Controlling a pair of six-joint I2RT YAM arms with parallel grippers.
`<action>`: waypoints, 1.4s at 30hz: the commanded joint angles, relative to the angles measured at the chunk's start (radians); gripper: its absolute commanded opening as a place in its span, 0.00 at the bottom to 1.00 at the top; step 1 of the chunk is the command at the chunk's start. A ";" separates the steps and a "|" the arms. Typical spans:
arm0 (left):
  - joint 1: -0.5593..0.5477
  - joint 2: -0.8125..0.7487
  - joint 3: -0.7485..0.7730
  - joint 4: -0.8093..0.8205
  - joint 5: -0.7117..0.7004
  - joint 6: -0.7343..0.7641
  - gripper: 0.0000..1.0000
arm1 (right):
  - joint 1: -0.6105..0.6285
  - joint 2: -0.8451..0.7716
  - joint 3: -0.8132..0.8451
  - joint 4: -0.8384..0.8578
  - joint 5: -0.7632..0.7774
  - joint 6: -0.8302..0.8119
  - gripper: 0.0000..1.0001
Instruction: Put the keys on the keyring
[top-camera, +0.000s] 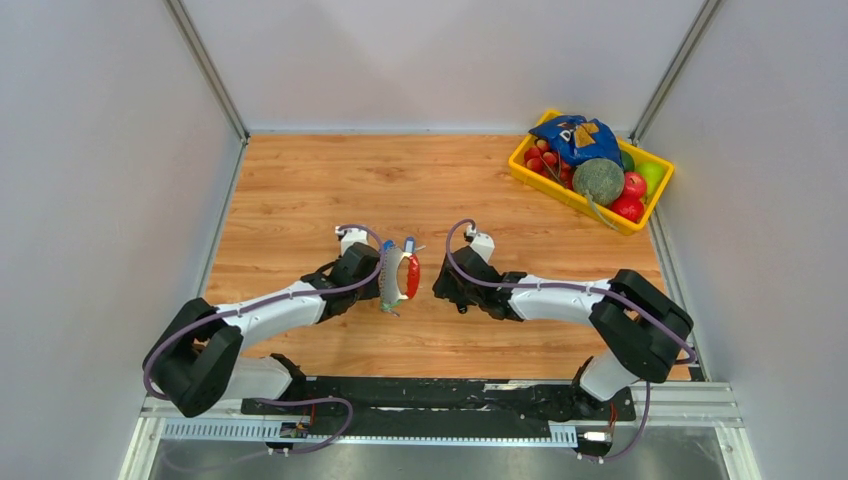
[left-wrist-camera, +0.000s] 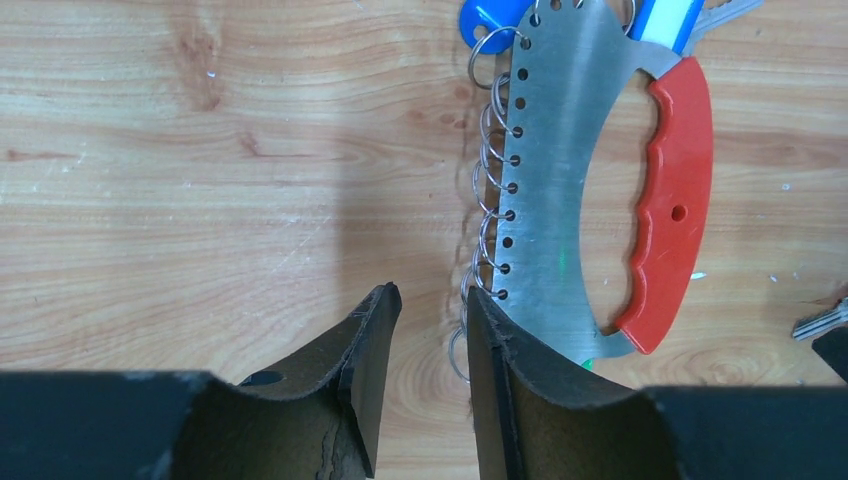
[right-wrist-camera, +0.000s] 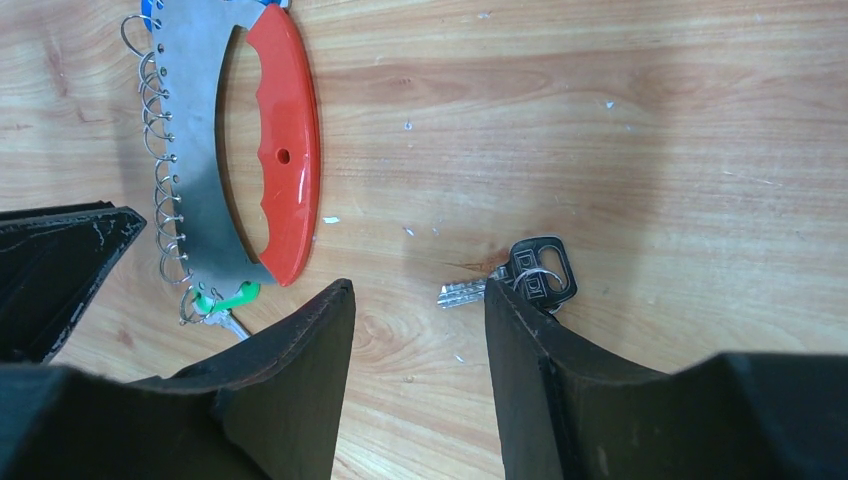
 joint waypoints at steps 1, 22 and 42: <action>0.004 -0.034 0.045 -0.007 -0.016 -0.004 0.41 | 0.008 -0.045 -0.015 0.042 0.010 -0.009 0.53; 0.004 0.079 0.098 0.080 0.041 -0.002 0.38 | 0.018 -0.063 -0.035 0.061 0.007 -0.012 0.53; 0.006 0.071 0.077 0.051 0.002 0.012 0.31 | 0.021 -0.045 -0.036 0.074 -0.014 -0.012 0.53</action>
